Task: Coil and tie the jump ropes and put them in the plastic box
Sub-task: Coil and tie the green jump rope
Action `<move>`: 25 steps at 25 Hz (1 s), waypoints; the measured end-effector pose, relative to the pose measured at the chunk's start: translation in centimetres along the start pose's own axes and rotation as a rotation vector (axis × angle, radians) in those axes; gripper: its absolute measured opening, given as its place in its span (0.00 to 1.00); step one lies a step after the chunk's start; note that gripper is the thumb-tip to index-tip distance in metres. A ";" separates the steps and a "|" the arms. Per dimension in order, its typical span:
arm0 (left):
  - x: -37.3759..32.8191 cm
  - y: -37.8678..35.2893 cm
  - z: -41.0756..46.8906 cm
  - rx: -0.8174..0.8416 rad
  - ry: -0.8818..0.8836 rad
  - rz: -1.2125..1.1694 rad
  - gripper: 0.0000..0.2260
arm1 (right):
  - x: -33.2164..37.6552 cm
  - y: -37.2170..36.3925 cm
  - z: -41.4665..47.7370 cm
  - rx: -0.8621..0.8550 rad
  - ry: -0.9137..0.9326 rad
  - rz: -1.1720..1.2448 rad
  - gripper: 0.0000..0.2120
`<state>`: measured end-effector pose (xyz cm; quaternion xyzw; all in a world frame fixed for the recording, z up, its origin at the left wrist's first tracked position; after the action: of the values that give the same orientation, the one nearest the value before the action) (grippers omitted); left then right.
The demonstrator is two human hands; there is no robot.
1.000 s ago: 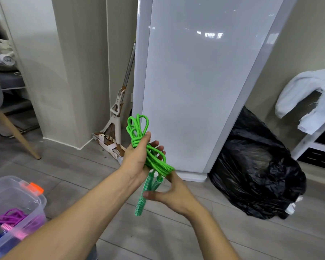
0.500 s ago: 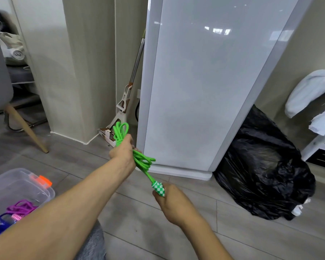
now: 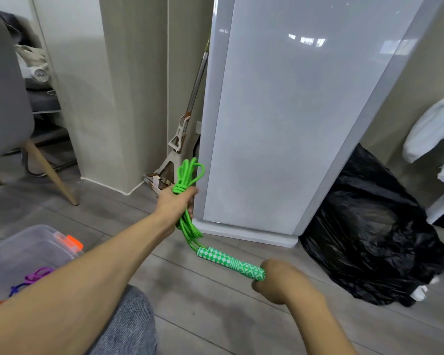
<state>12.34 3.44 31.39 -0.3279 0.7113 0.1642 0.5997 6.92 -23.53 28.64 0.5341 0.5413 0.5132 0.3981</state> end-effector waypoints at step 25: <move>-0.8 22.8 2.1 -0.041 -0.607 1.105 0.22 | 33.4 -0.2 4.0 -0.433 0.642 0.221 0.18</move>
<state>-1.18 21.64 28.00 0.1378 0.5706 0.5492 0.5948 7.05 9.93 31.76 0.3052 0.4568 0.7959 0.2546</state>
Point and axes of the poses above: each hand's wrist, its own z-axis towards the middle knuckle, its own y-axis out of the back of the hand, x = y × z, the point moved 6 cm from there along z, towards the middle knuckle, and after that the axes turned 14 degrees about -x, right-handed, at the moved point
